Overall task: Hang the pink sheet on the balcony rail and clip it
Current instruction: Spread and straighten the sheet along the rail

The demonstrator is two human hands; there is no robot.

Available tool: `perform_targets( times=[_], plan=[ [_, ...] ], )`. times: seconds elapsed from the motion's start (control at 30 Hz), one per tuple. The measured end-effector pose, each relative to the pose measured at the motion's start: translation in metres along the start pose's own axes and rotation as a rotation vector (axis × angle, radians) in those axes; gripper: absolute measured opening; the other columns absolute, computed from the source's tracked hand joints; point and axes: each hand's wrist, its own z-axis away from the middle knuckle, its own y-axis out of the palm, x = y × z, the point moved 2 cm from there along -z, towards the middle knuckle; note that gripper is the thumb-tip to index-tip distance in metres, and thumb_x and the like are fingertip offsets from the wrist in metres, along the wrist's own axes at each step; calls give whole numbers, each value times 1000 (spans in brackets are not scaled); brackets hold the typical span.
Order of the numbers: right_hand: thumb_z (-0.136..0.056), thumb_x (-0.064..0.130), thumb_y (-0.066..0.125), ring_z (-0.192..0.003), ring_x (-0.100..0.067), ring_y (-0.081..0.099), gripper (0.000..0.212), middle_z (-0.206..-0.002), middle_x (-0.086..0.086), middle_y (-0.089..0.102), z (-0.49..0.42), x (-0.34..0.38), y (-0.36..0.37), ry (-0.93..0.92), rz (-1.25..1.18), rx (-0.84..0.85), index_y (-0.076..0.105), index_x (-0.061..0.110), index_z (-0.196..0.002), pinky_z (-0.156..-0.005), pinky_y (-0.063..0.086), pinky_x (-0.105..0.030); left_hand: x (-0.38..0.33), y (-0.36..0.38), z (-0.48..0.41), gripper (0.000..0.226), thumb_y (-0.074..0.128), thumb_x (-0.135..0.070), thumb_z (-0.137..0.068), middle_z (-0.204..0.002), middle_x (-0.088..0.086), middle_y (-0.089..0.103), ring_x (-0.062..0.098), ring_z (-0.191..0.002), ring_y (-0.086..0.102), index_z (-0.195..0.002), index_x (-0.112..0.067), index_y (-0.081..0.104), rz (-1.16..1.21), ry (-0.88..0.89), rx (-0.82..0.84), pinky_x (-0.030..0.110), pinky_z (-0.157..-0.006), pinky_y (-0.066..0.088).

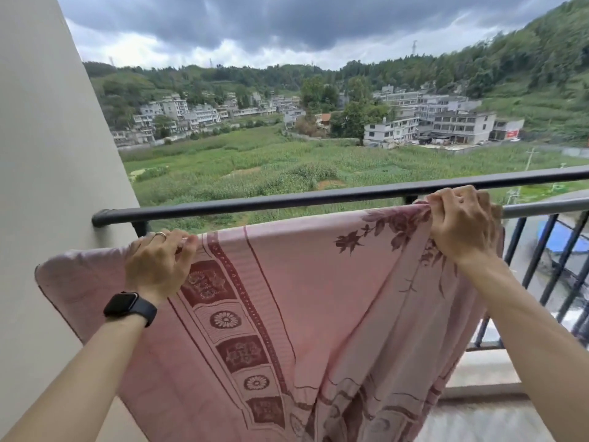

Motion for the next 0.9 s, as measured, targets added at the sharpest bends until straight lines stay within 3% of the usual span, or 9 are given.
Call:
perform_targets(
  times=[0.1, 0.2, 0.27, 0.33, 0.43, 0.53, 0.63, 0.77, 0.9],
  plan=[
    [-92, 32, 42, -121, -27, 38, 34, -121, -8, 60, 2, -8, -7, 4, 5, 17, 70, 14, -98, -94, 25, -47, -13, -4, -1, 57, 21, -47, -96, -79, 16, 68, 33, -80, 59, -99, -15, 68, 6, -117, -28, 44, -76, 37],
    [-89, 35, 42, -131, -22, 39, 35, -131, 1, 61, 10, 32, -8, -154, -67, 115, 70, 24, -107, -105, 19, -48, -38, -3, 0, 49, 29, -43, -96, -82, 18, 70, 34, -84, 60, -94, -14, 69, -83, -122, -72, 48, -87, 37],
    [-97, 48, 32, -127, -21, 47, 43, -129, 2, 63, 19, 67, 3, -270, -88, 260, 65, 29, -115, -108, 17, -47, -59, 1, -1, 46, 33, -42, -95, -85, 17, 71, 34, -87, 62, -92, -16, 70, -81, -105, -72, 47, -94, 34],
    [-101, 52, 21, -114, -25, 55, 50, -117, -2, 67, 28, 83, 16, -330, -78, 337, 64, 28, -111, -106, 24, -48, -69, 6, -1, 43, 35, -42, -95, -84, 14, 71, 33, -86, 62, -92, -17, 70, -29, -128, -75, 45, -94, 34],
    [-103, 50, 27, -100, -28, 56, 45, -102, -2, 68, 33, 55, 22, -362, -142, 194, 64, 24, -105, -98, 29, -41, -56, 11, 6, 47, 31, -47, -97, -85, 12, 70, 32, -85, 61, -95, -17, 68, 24, -118, -106, 45, -93, 35],
    [-102, 46, 37, -107, -29, 54, 38, -110, -5, 62, 33, 17, 25, -445, -141, 118, 61, 21, -117, -104, 31, -40, -37, 9, 14, 50, 29, -45, -99, -94, 17, 69, 35, -89, 58, -102, -12, 67, 40, -40, -101, 47, -89, 38],
    [-99, 52, 44, -119, -32, 51, 42, -118, -7, 61, 35, 11, 27, -374, -109, 78, 63, 19, -119, -109, 29, -46, -30, 9, 11, 49, 30, -41, -98, -93, 18, 69, 35, -89, 58, -101, -12, 68, 17, -109, -127, 45, -87, 37],
    [-91, 64, 46, -141, -27, 33, 52, -138, -3, 52, 44, 14, 26, -154, -19, 24, 58, 26, -125, -116, 4, -54, -50, 5, 2, 46, 32, -35, -95, -88, 19, 70, 33, -89, 59, -93, -11, 71, -12, -249, -113, 46, -94, 34],
    [-96, 57, 32, -149, -23, 16, 52, -155, 0, 33, 39, -8, 15, 89, -175, 6, 48, 28, -137, -117, 4, -56, -121, 9, -7, 37, 42, -40, -93, -87, 9, 73, 26, -91, 63, -102, -19, 71, 71, -2, -99, 49, -108, 29]
  ],
)
